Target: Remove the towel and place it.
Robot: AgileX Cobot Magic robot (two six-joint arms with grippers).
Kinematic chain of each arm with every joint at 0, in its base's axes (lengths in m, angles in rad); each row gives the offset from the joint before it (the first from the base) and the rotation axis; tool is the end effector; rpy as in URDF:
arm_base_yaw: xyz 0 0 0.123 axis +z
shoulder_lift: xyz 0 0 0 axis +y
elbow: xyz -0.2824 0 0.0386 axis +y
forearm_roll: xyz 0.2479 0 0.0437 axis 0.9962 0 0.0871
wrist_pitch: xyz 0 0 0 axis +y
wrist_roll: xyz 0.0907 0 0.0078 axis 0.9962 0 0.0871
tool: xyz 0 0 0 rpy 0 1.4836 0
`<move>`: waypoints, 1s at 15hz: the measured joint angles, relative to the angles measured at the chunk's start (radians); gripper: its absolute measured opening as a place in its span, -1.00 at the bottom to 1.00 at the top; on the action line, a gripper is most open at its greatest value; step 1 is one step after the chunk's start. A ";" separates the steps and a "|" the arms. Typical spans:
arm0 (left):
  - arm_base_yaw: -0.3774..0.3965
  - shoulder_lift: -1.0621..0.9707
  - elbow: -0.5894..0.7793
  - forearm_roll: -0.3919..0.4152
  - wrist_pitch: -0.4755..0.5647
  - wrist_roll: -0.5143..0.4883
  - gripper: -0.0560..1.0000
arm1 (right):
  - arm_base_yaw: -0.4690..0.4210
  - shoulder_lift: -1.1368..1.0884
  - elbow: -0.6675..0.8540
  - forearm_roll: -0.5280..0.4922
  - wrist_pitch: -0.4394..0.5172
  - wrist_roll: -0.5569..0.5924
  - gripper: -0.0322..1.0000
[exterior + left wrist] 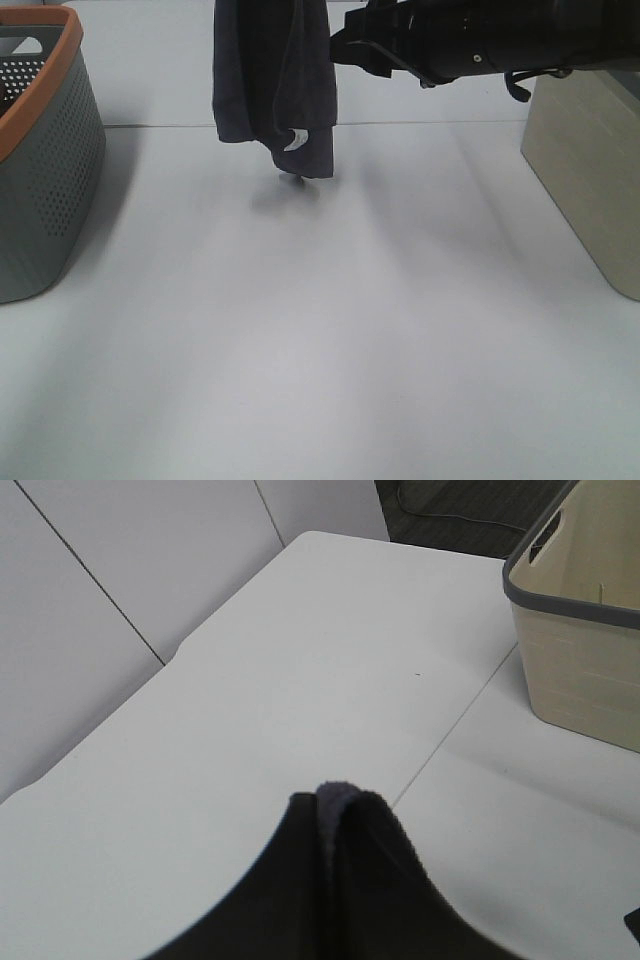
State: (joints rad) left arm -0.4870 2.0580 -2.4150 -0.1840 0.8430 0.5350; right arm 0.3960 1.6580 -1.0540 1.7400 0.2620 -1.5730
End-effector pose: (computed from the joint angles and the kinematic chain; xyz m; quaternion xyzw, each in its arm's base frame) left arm 0.4066 -0.2294 0.4476 0.3944 0.7300 -0.0777 0.5527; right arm 0.3326 0.1644 0.2562 -0.1610 0.8329 0.2507 0.4664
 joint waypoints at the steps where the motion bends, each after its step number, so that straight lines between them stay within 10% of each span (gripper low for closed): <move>1: 0.000 0.000 0.000 0.000 0.000 -0.001 -0.89 | 0.016 0.005 -0.015 0.000 0.001 0.002 0.24; 15: 0.000 0.000 0.000 -0.006 -0.008 -0.003 -0.89 | 0.162 0.241 -0.167 0.004 -0.220 0.130 0.24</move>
State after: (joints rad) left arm -0.4870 2.0580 -2.4150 -0.1900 0.8350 0.5320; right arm 0.5580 1.8990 -1.2210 1.7440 0.0420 -1.4430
